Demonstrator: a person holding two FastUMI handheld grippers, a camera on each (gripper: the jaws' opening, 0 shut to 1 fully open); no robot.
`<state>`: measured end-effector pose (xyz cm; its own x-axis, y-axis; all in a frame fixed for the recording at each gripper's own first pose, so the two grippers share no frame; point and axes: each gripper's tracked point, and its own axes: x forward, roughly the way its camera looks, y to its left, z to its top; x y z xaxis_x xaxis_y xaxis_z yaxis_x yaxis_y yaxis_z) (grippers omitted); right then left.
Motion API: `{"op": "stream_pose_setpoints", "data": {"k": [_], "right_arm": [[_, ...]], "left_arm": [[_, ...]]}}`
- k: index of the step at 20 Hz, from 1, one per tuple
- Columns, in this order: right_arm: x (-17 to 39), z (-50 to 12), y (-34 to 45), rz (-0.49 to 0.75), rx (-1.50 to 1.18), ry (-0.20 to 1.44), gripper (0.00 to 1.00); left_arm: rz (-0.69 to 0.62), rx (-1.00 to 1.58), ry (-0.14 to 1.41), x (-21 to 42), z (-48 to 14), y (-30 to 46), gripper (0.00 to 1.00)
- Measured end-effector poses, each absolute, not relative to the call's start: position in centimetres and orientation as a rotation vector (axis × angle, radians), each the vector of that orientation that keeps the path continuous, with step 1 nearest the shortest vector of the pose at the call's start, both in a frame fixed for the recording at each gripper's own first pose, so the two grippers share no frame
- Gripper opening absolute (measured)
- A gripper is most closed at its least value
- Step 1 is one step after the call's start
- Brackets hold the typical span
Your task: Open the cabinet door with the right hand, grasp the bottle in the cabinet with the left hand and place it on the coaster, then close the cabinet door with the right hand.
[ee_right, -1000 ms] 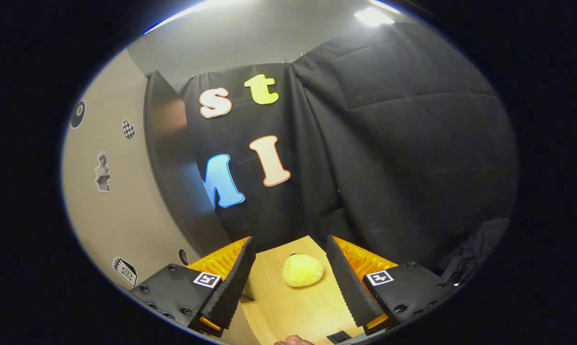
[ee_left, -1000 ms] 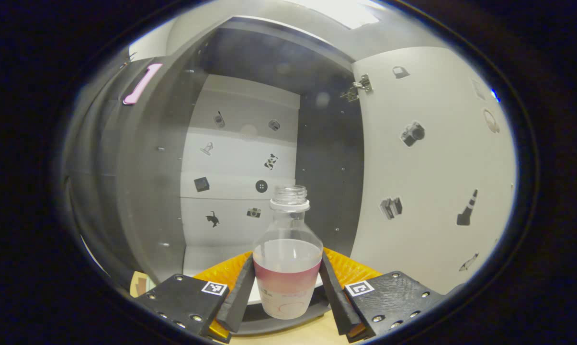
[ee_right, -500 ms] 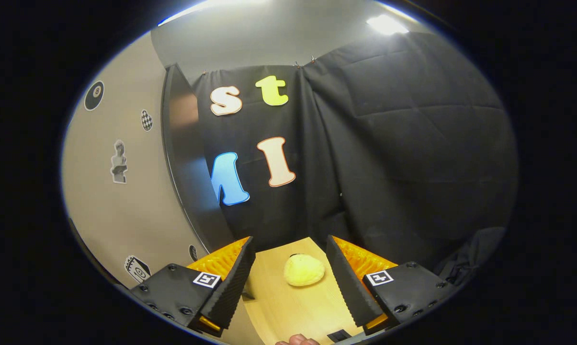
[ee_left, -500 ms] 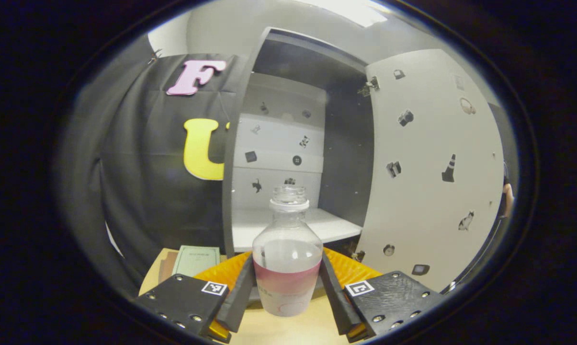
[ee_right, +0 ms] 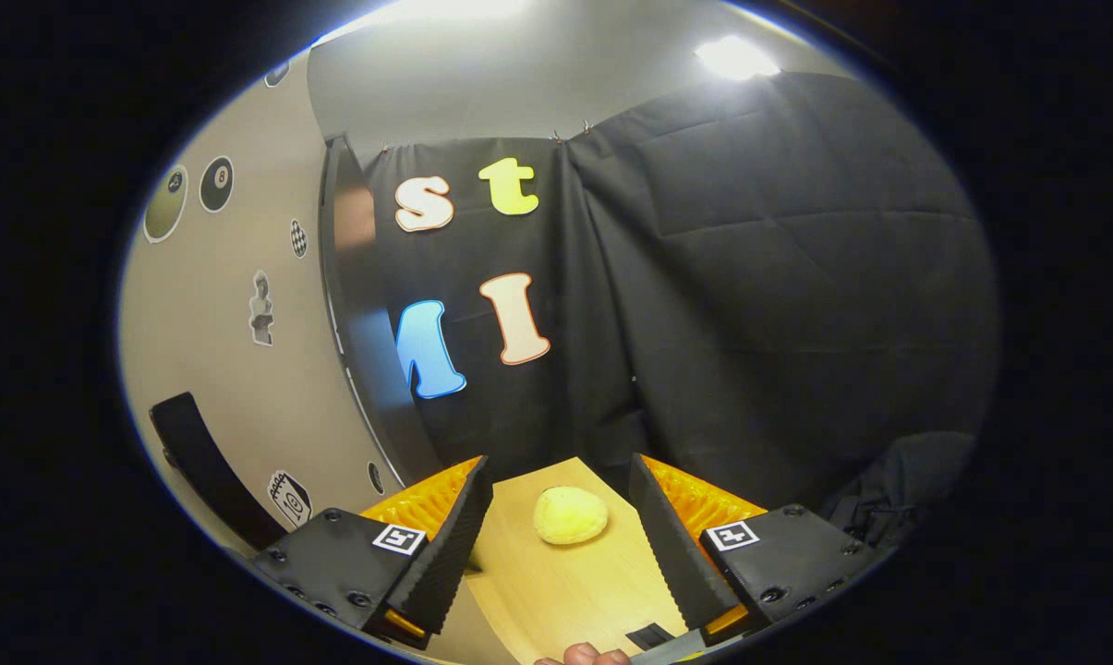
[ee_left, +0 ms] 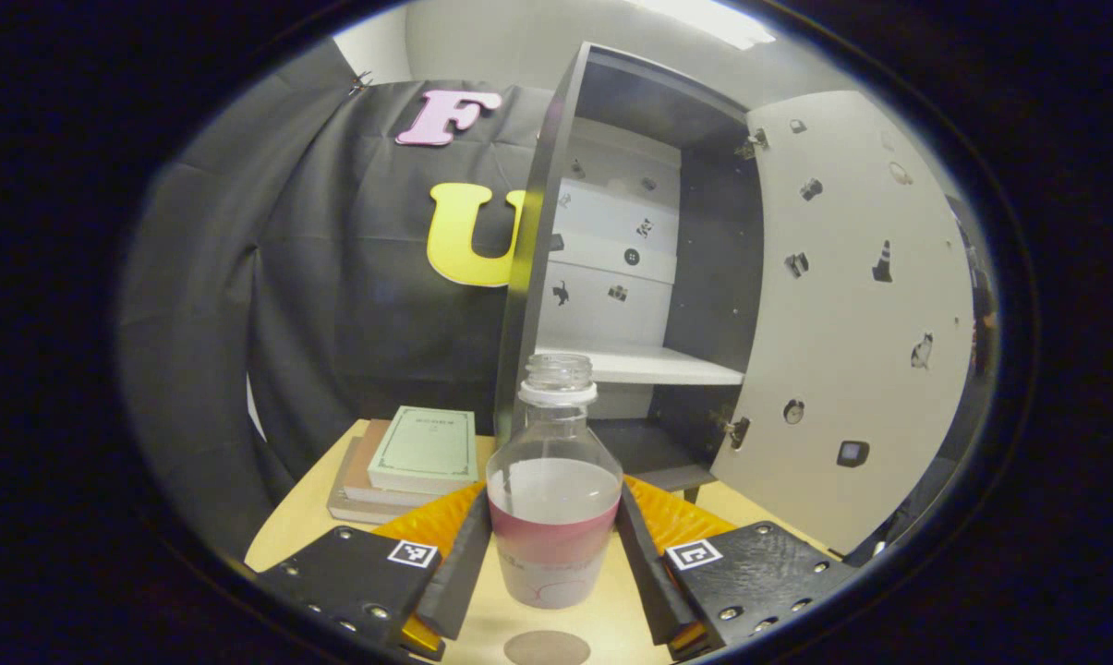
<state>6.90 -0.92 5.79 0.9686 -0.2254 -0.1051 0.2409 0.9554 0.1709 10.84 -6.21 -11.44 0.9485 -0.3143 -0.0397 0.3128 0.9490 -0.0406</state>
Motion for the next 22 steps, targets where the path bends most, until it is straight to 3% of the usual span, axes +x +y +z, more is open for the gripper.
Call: {"op": "stream_pose_setpoints", "data": {"k": [5, 6, 11, 13, 14, 15, 18, 19, 20, 22], "right_arm": [[5.4, 5.5, -0.5, -0.222, 0.217, 0.073, 0.87], [5.2, 5.4, -0.2, -0.203, 0.221, 0.082, 0.94], [4.0, 5.4, -0.3, -0.216, 0.104, 0.076, 0.95], [3.7, 5.1, 0.4, -0.202, 0.097, 0.083, 0.95], [3.6, 5.0, 0.4, -0.208, 0.112, 0.087, 0.89], [3.4, 4.7, 0.4, -0.210, 0.133, 0.092, 0.96], [2.8, 4.0, 0.6, -0.212, 0.183, 0.109, 0.96], [2.6, 4.0, 0.3, -0.221, 0.195, 0.107, 0.88], [2.4, 3.9, 0.2, -0.223, 0.212, 0.105, 0.96], [2.2, 3.2, 0.4, -0.218, 0.243, 0.115, 0.96]], "left_arm": [[-0.289, -0.028, 0.015, 9.2, -16.6, -5.7, 0.72], [-0.279, -0.024, 0.029, 9.0, -18.3, -5.6, 0.74], [-0.255, 0.018, 0.086, 8.6, -25.1, -6.5, 0.74], [-0.261, 0.039, 0.087, 8.9, -26.1, -6.7, 0.73], [-0.267, 0.053, 0.086, 9.0, -26.6, -6.8, 0.72], [-0.270, 0.061, 0.086, 9.0, -27.1, -6.7, 0.75], [-0.287, 0.060, 0.099, 8.4, -28.7, -7.1, 0.75], [-0.295, 0.072, 0.099, 7.9, -29.0, -7.4, 0.75], [-0.302, 0.087, 0.081, 7.4, -28.7, -7.4, 0.75], [-0.311, 0.101, 0.089, 6.7, -29.1, -7.7, 0.75]]}}
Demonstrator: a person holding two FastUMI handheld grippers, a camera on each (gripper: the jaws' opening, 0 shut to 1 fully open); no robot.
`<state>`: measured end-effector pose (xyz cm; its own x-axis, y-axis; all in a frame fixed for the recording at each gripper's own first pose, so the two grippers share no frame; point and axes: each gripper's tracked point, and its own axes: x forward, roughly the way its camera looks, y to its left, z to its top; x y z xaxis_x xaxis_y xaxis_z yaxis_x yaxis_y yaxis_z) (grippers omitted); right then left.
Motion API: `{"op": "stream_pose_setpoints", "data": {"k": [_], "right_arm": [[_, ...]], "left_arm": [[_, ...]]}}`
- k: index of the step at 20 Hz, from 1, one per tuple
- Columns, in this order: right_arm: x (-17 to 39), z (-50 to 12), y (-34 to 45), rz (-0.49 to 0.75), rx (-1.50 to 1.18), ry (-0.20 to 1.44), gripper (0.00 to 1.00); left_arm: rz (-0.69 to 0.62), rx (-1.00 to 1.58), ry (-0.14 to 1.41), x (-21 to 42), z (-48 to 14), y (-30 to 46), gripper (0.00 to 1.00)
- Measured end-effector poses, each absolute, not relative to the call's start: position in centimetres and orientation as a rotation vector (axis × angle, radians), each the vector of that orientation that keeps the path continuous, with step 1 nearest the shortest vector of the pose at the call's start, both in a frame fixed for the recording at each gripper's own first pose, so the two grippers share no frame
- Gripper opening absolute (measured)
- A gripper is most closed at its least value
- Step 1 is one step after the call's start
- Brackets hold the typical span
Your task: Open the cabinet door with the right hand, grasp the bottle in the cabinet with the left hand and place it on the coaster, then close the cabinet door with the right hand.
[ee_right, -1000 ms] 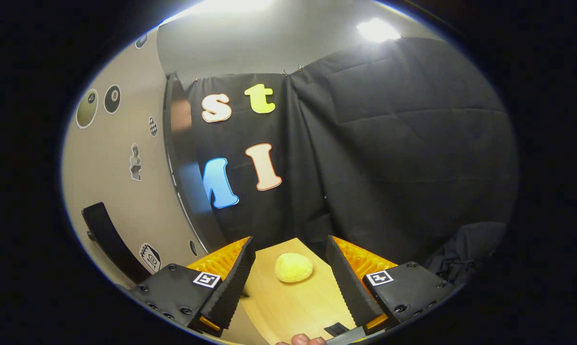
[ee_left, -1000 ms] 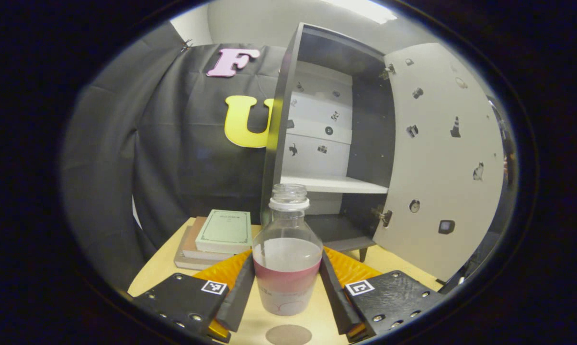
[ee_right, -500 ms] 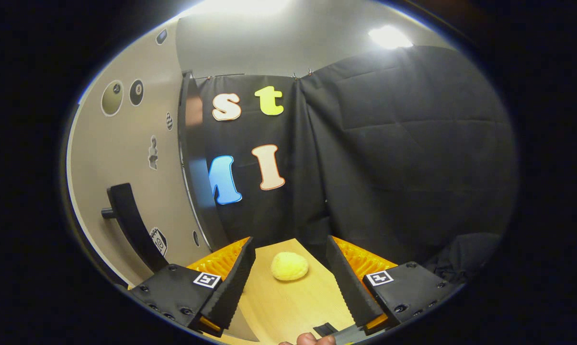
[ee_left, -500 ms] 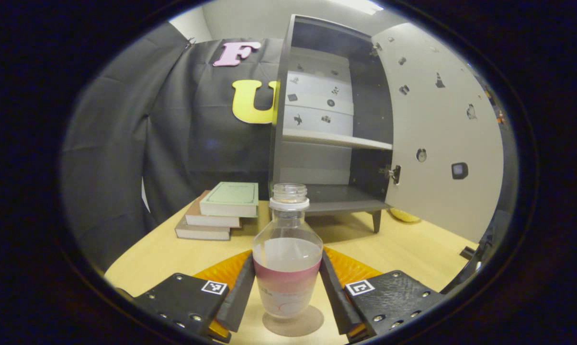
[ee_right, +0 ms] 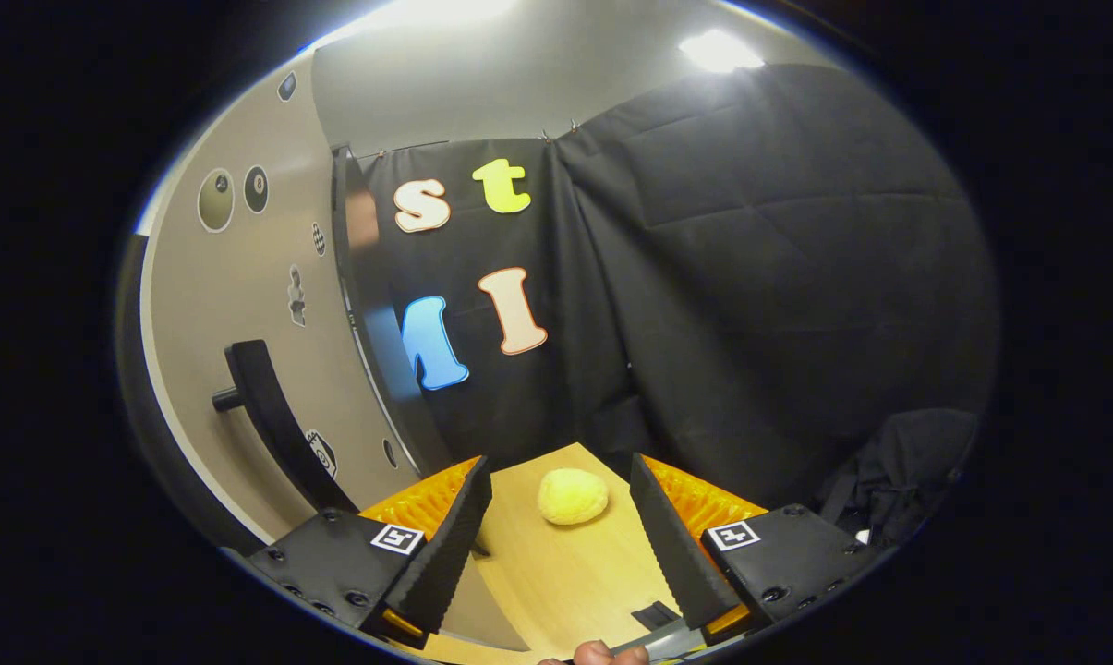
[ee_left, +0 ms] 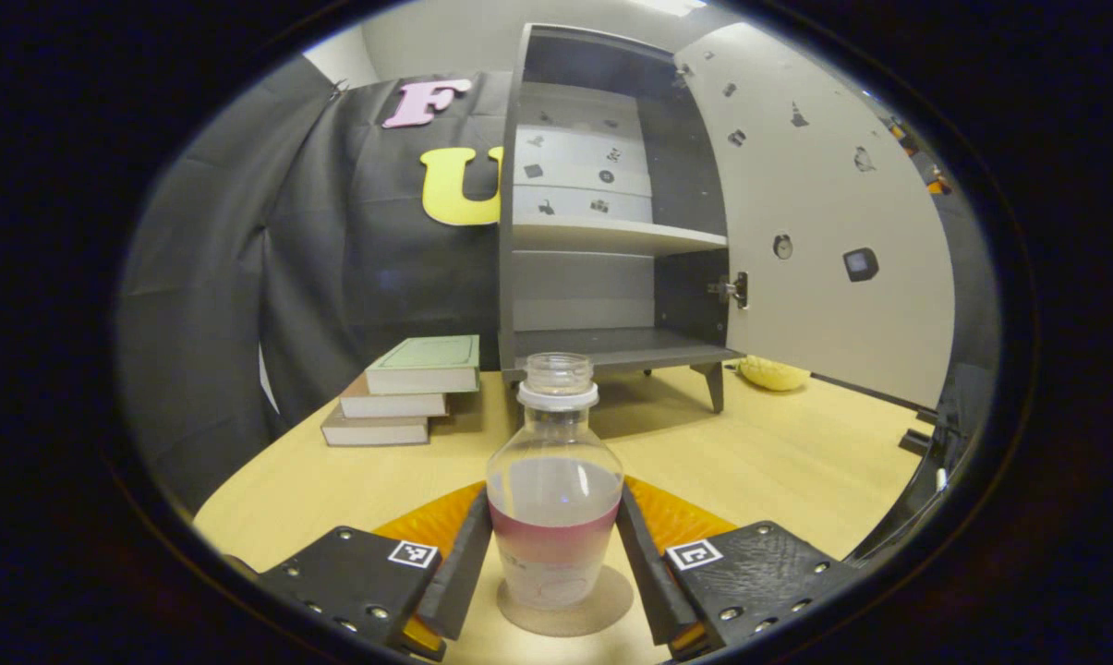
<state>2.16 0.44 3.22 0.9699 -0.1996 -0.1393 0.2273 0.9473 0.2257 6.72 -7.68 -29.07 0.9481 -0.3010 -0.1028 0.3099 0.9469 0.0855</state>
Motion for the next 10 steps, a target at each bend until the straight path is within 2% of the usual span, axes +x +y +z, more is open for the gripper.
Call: {"op": "stream_pose_setpoints", "data": {"k": [2, 7, 8, 9, 10], "right_arm": [[2.0, 2.4, 0.5, -0.217, 0.245, 0.133, 0.96], [1.5, 1.7, 0.4, -0.213, 0.265, 0.140, 0.95], [1.3, 1.6, 0.2, -0.216, 0.271, 0.140, 0.96], [1.3, 1.5, 0.0, -0.219, 0.277, 0.140, 0.96], [1.2, 1.5, -0.2, -0.221, 0.282, 0.139, 0.95]], "left_arm": [[-0.313, 0.092, 0.094, 6.5, -29.2, -7.8, 0.72], [-0.308, 0.070, 0.119, 5.7, -29.2, -7.6, 0.75], [-0.312, 0.082, 0.120, 5.5, -29.1, -7.8, 0.72], [-0.315, 0.095, 0.118, 5.3, -29.1, -7.9, 0.75], [-0.317, 0.106, 0.115, 5.2, -29.1, -7.9, 0.72]]}}
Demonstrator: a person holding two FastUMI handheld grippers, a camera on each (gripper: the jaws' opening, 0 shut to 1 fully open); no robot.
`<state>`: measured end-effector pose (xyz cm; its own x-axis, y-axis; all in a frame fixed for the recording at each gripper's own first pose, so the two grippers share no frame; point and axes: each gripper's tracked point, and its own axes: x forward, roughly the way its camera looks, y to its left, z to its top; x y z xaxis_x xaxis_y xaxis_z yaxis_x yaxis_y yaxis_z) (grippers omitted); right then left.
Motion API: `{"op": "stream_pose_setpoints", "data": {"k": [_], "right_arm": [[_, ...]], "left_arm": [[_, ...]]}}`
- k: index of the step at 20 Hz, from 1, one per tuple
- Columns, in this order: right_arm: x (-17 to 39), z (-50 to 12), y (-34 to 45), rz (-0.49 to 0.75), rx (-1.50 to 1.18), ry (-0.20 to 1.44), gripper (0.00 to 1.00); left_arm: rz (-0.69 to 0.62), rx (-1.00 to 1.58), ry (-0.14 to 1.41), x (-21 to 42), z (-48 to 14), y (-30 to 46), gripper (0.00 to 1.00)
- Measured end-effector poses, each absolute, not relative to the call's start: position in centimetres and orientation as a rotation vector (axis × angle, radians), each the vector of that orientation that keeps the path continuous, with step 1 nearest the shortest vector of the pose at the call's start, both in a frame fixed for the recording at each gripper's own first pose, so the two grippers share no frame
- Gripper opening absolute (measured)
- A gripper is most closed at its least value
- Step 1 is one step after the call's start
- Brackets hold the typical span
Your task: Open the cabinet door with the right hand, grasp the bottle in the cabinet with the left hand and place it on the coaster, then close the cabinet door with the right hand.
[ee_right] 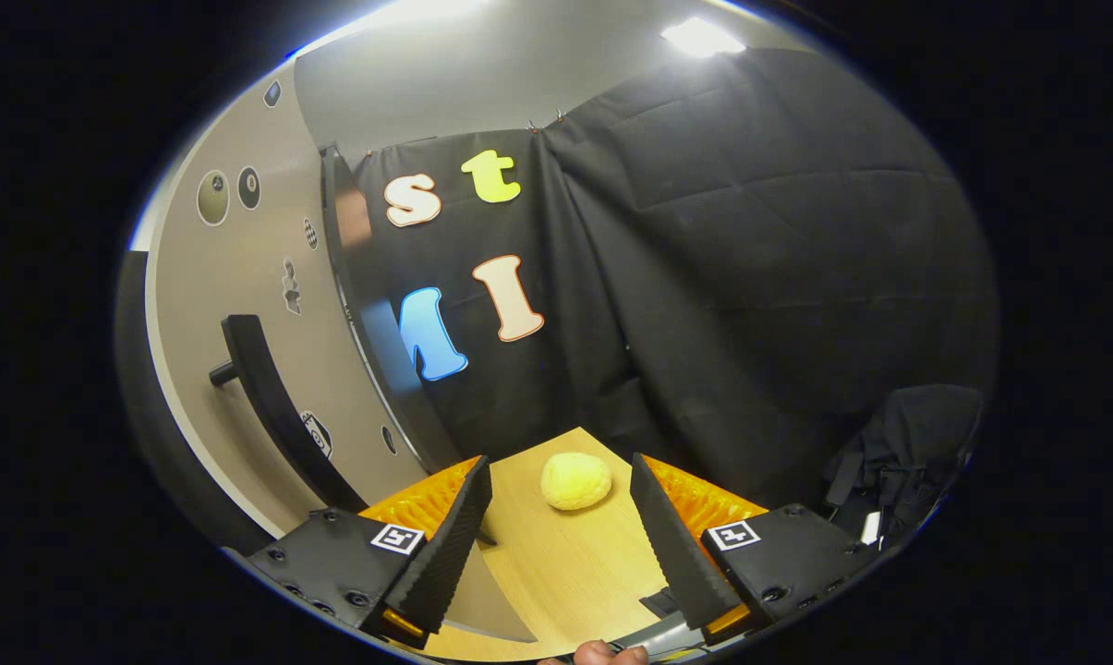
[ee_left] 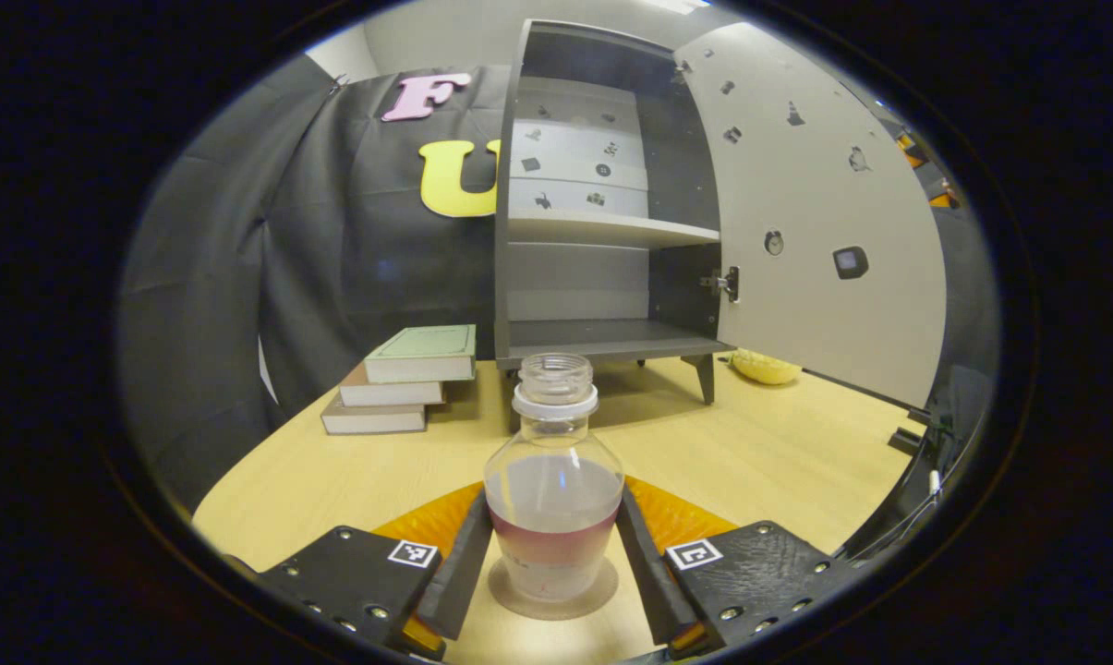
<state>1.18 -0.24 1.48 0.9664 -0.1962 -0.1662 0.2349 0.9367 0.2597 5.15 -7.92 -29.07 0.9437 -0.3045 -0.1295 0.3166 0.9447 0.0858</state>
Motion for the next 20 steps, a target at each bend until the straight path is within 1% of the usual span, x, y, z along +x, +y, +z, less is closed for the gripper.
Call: {"op": "stream_pose_setpoints", "data": {"k": [1, 2, 3, 4, 5, 6, 7, 9, 10, 11, 12, 15, 17, 18, 20], "right_arm": [[1.2, 1.5, -0.4, -0.226, 0.284, 0.136, 0.95], [1.2, 1.5, -0.7, -0.230, 0.285, 0.132, 0.95], [1.1, 1.4, -0.7, -0.231, 0.284, 0.133, 0.96], [1.1, 1.2, -0.8, -0.232, 0.281, 0.137, 0.96], [1.1, 0.9, -0.9, -0.234, 0.273, 0.142, 0.96], [1.1, 0.7, -1.1, -0.234, 0.262, 0.147, 1.00], [1.0, 0.4, -1.0, -0.232, 0.253, 0.152, 0.96], [1.1, 0.0, -0.8, -0.218, 0.240, 0.160, 0.95], [1.2, -0.1, -0.9, -0.210, 0.238, 0.160, 0.95], [1.3, -0.2, -1.1, -0.208, 0.243, 0.157, 0.95], [1.7, -0.2, -1.2, -0.202, 0.258, 0.151, 0.96], [3.5, -0.9, -1.9, -0.171, 0.272, 0.150, 0.96], [4.7, -1.7, -2.7, -0.155, 0.253, 0.178, 0.96], [5.0, -1.7, -2.7, -0.137, 0.254, 0.184, 0.96], [5.7, -1.2, -3.0, -0.113, 0.232, 0.167, 0.96]], "left_arm": [[-0.317, 0.117, 0.117, 5.1, -29.3, -8.0, 0.75], [-0.317, 0.124, 0.119, 5.2, -29.3, -8.0, 0.72], [-0.318, 0.125, 0.122, 5.3, -29.3, -7.9, 0.72], [-0.321, 0.123, 0.124, 5.5, -29.2, -8.1, 0.75], [-0.325, 0.112, 0.134, 5.4, -29.4, -8.1, 0.75], [-0.316, 0.102, 0.137, 5.4, -29.3, -7.8, 0.76], [-0.310, 0.096, 0.140, 5.4, -29.2, -7.6, 0.76], [-0.290, 0.096, 0.134, 5.2, -28.5, -7.3, 0.74], [-0.285, 0.099, 0.122, 5.2, -27.7, -7.2, 0.84], [-0.285, 0.108, 0.123, 5.2, -27.3, -7.4, 0.87], [-0.277, 0.118, 0.124, 5.0, -26.8, -7.4, 0.86], [-0.239, 0.130, 0.099, 4.5, -24.2, -7.1, 0.89], [-0.199, 0.126, 0.085, 3.8, -22.0, -7.1, 0.89], [-0.175, 0.118, 0.073, 3.5, -20.5, -7.1, 0.86], [-0.141, 0.096, 0.036, 2.5, -17.3, -7.4, 0.86]]}}
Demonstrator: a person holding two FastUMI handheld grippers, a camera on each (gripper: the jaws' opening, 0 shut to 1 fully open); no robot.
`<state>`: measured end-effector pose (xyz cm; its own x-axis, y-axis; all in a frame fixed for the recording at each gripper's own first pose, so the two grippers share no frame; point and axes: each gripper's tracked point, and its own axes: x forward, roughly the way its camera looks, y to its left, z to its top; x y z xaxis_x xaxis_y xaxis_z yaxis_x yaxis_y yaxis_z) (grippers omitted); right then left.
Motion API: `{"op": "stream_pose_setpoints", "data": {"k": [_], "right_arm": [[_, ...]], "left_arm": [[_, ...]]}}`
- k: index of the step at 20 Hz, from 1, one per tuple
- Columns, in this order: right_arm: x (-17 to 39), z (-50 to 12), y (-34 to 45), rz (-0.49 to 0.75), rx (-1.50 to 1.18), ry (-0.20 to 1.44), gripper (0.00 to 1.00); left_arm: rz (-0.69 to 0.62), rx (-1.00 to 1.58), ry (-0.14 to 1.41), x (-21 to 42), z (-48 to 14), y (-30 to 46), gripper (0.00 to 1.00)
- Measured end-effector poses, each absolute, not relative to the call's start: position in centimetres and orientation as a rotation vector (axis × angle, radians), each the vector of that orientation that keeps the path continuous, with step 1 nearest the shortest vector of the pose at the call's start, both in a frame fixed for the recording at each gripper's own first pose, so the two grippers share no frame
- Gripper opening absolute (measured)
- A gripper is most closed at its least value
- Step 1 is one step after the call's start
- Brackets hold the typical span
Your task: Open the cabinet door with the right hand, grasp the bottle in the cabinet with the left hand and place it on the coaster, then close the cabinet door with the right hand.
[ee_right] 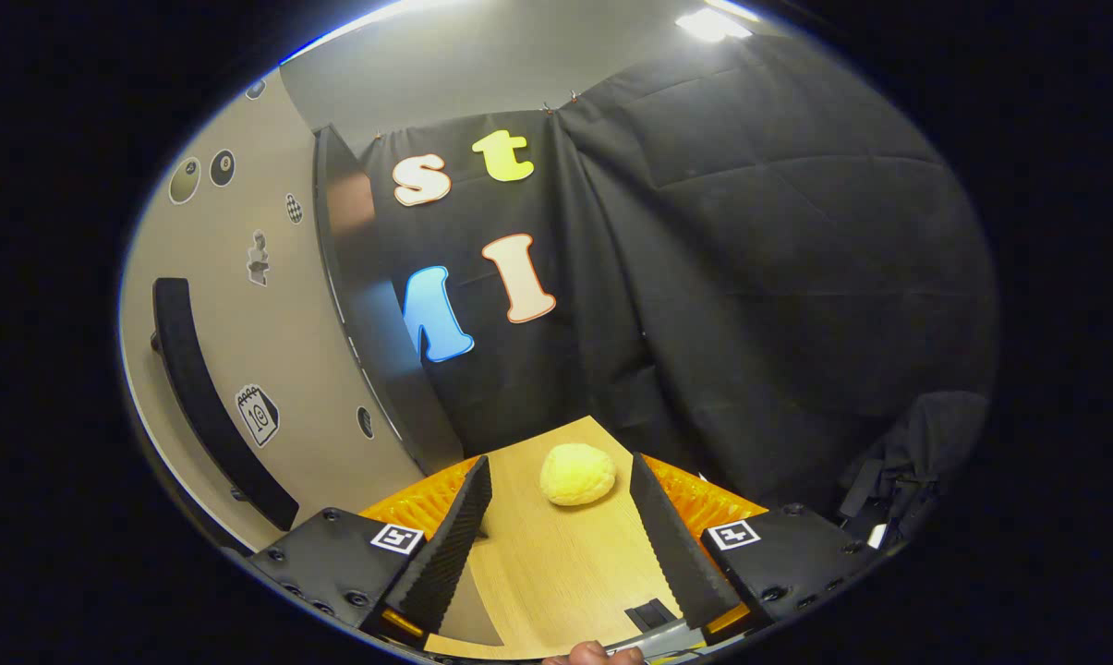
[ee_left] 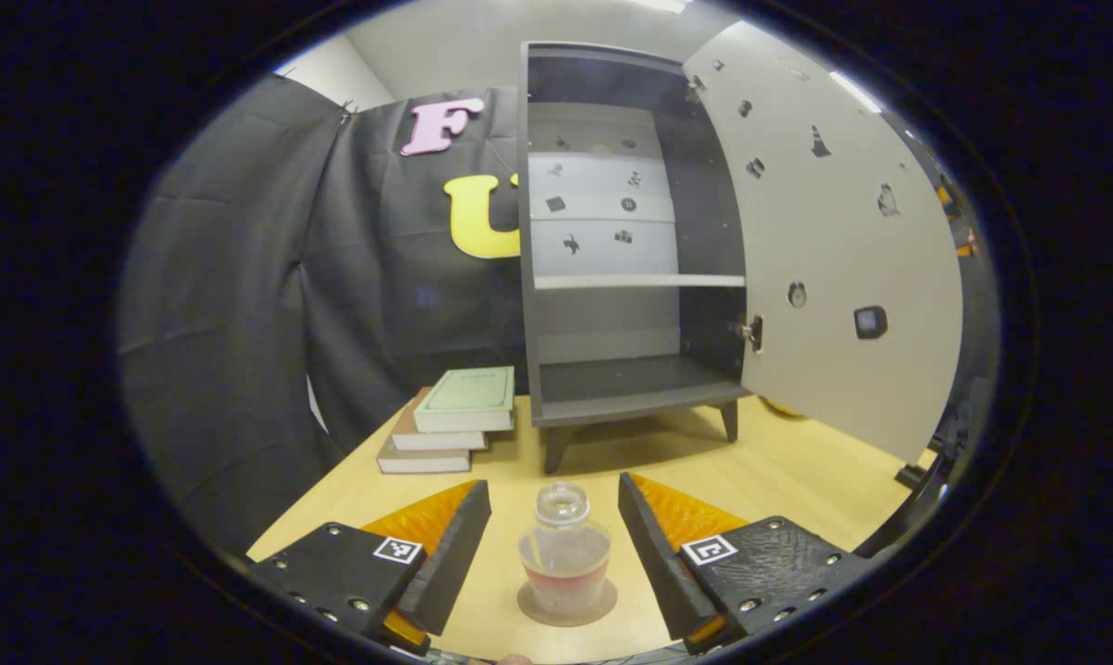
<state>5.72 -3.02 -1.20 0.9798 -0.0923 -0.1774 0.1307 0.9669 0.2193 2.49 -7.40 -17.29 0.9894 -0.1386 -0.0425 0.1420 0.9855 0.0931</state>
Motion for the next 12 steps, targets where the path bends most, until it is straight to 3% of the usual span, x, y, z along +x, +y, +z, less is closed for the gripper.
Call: {"op": "stream_pose_setpoints", "data": {"k": [4, 8, 12], "right_arm": [[7.4, -0.5, -2.8, -0.039, 0.175, 0.166, 0.96], [8.8, 1.8, -1.4, 0.081, 0.098, 0.123, 0.96], [9.6, 3.7, -1.8, 0.104, -0.004, 0.062, 0.96]], "left_arm": [[-0.082, 0.097, 0.003, 0.8, -11.6, -8.0, 0.83], [-0.058, 0.055, 0.004, -0.7, -6.3, -9.7, 0.86], [-0.038, 0.016, 0.018, -1.0, -1.8, -11.2, 0.85]]}}
